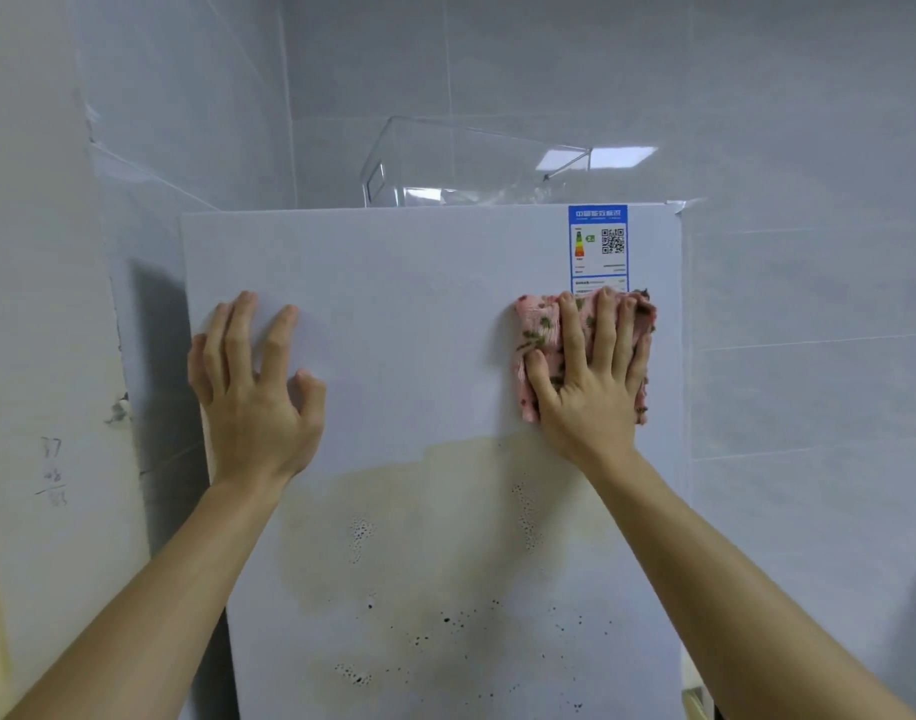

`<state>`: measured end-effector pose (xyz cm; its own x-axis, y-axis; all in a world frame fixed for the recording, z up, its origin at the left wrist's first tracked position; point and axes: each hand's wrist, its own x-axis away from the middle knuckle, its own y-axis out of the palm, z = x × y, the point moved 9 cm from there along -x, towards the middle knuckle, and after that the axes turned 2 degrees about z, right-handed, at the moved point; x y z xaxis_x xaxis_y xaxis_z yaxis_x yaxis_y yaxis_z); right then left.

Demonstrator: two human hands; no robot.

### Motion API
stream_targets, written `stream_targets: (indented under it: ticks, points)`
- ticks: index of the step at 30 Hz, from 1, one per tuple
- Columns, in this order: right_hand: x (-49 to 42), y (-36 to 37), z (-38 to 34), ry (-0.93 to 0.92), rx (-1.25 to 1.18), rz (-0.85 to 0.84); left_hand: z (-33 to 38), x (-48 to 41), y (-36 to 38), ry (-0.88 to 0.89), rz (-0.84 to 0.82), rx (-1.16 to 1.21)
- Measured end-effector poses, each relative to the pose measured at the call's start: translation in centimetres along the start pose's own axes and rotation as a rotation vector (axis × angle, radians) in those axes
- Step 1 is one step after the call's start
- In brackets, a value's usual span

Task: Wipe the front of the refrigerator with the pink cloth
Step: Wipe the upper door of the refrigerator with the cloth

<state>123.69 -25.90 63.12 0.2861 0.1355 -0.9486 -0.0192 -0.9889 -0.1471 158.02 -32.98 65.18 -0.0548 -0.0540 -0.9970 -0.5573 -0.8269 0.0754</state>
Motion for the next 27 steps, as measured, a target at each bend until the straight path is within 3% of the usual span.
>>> stream_targets:
  ticks: [9, 15, 18, 27]
  points:
    - [-9.2, -2.0, -0.6, -0.056, -0.039, -0.021, 0.1, 0.0, 0.1, 0.007, 0.019, -0.018]
    - [0.0, -1.5, 4.3, 0.04, -0.009, 0.097, 0.4, 0.1, -0.3, 0.007, 0.061, -0.01]
    - [2.7, -0.8, 5.1, 0.057, -0.019, 0.05, 0.4, 0.2, -0.4, 0.009, 0.06, -0.007]
    - [-8.6, -2.6, 3.2, 0.055, -0.084, -0.054, 0.2, 0.0, -0.6, 0.017, 0.014, 0.001]
